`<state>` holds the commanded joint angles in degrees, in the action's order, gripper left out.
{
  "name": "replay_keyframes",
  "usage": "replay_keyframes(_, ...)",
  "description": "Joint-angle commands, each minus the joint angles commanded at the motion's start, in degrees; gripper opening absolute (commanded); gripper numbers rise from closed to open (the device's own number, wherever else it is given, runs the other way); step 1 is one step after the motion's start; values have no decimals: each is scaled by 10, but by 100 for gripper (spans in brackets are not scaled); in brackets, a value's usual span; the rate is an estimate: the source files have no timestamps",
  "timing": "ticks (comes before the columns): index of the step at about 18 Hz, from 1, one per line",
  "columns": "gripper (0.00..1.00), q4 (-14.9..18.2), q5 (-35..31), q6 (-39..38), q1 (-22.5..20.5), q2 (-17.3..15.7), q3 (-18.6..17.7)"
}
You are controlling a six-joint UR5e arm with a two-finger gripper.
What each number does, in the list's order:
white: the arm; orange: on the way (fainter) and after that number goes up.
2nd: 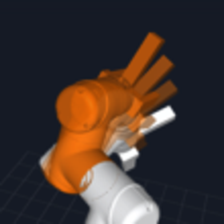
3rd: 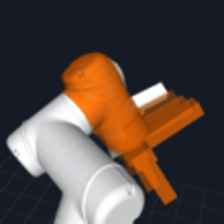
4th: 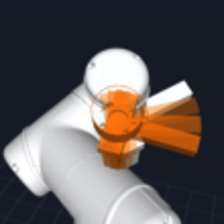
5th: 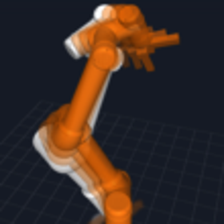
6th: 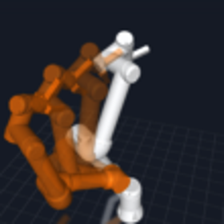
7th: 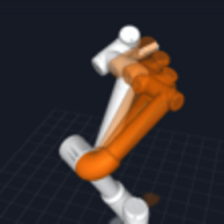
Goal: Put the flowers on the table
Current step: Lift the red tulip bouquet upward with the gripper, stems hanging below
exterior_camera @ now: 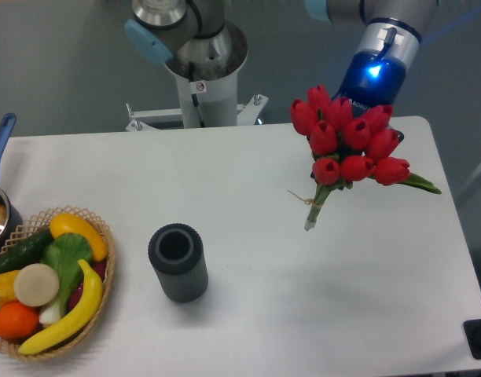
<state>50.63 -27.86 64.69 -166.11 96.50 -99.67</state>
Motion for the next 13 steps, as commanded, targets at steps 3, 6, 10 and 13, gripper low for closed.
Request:
replay_keyframes(3, 44, -1, -13, -2, 1, -3, 4)
replay_keyframes(6, 45, 0, -56, -4, 4, -9, 3)
replay_keyframes(10, 45, 3, -68, -7, 4, -23, 1)
replay_keyframes(13, 44, 8, -149, -8, 8, -53, -3)
